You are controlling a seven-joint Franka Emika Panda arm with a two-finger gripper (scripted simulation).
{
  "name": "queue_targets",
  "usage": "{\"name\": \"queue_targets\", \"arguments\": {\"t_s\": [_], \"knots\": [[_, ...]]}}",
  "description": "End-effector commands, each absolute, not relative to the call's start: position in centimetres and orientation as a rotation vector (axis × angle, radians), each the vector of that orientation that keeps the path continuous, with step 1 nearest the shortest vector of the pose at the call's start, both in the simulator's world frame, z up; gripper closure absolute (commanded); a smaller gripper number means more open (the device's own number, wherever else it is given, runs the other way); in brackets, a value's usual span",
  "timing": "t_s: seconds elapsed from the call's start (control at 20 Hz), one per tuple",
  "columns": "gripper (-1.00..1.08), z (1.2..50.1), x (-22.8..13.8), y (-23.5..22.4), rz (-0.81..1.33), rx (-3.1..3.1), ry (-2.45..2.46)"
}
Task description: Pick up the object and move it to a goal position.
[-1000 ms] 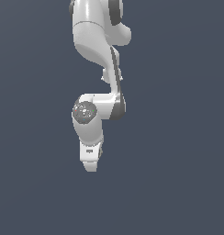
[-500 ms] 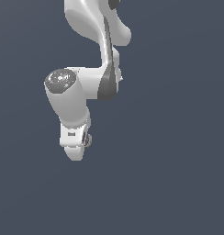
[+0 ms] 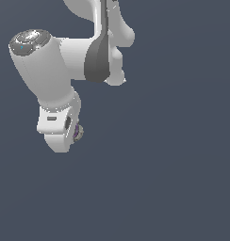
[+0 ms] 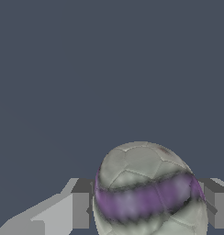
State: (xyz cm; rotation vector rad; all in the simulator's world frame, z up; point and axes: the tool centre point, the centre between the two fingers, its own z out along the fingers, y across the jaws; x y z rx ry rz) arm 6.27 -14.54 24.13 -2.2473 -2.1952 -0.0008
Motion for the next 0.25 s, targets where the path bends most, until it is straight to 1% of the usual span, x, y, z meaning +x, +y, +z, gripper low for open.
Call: {"name": "queue_targets", "arguments": {"t_s": [0.0,0.2], "knots": [[1.08,25.10,6.22,-14.88,-0.001,-2.246,-2.196],[1.08,25.61,6.19,-15.13,-0.001,-2.247,-2.195]]}}
